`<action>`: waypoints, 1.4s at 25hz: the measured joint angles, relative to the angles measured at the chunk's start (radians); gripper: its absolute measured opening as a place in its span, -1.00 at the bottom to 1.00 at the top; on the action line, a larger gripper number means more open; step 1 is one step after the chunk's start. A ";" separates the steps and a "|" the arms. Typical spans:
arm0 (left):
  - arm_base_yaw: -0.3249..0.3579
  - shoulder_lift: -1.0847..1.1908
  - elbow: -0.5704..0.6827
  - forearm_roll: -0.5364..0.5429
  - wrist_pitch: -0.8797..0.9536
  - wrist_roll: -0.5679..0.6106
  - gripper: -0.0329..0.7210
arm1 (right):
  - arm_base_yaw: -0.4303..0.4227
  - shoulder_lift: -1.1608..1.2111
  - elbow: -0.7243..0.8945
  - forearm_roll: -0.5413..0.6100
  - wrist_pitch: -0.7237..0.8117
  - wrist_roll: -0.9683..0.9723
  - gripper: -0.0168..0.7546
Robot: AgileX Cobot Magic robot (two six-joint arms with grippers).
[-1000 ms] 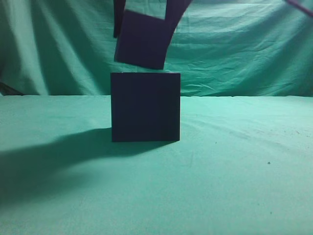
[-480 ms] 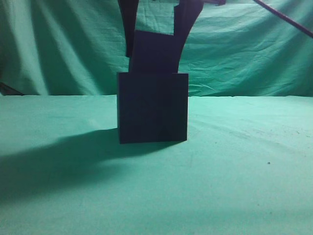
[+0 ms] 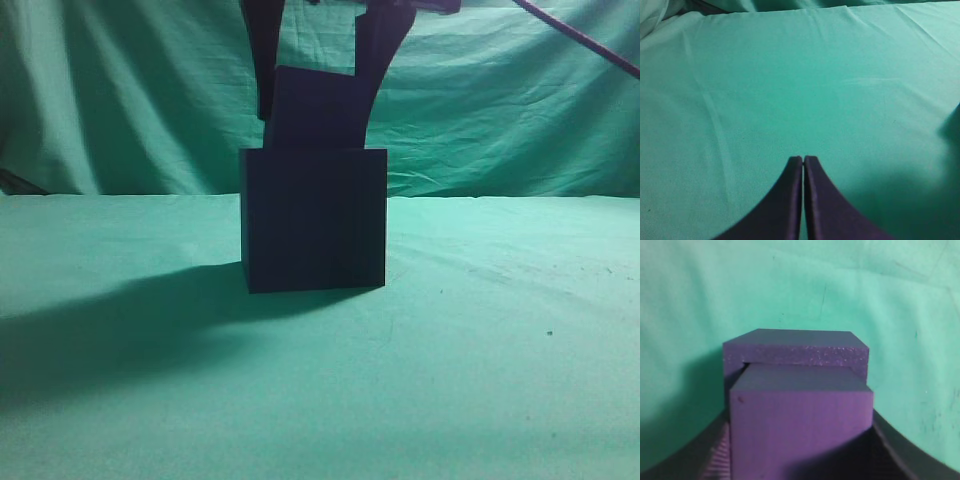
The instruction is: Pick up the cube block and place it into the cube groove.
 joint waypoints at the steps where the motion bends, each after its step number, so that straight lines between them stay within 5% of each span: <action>1: 0.000 0.000 0.000 0.000 0.000 0.000 -0.91 | 0.000 0.000 0.000 -0.001 0.000 -0.007 0.07; 3: 0.000 0.000 0.000 0.000 0.000 0.000 -0.91 | 0.000 0.000 0.000 -0.001 -0.004 -0.017 0.07; 8: 0.000 0.000 0.000 0.000 0.000 0.000 -0.91 | 0.000 0.000 0.000 -0.004 -0.004 -0.058 0.60; 12: 0.000 0.000 0.000 0.000 0.000 0.000 -0.91 | 0.000 0.000 -0.038 -0.016 0.021 -0.091 0.58; 17: 0.000 0.000 0.000 0.000 0.000 0.000 -0.91 | 0.000 -0.041 -0.113 -0.031 0.023 -0.158 -0.52; 19: 0.000 0.000 0.000 0.000 0.000 0.000 -0.91 | 0.000 -0.089 -0.116 -0.044 0.025 -0.201 -0.81; 22: 0.000 0.000 0.000 0.000 0.000 0.000 -0.91 | 0.000 -0.153 -0.120 -0.060 0.027 -0.222 -0.96; 28: 0.000 0.000 0.000 0.000 0.000 0.000 -0.91 | 0.000 -0.370 -0.082 -0.069 0.034 -0.238 -0.96; 35: 0.000 0.000 0.000 0.000 0.000 0.000 -0.91 | 0.000 -0.632 0.181 -0.078 0.046 -0.264 -0.96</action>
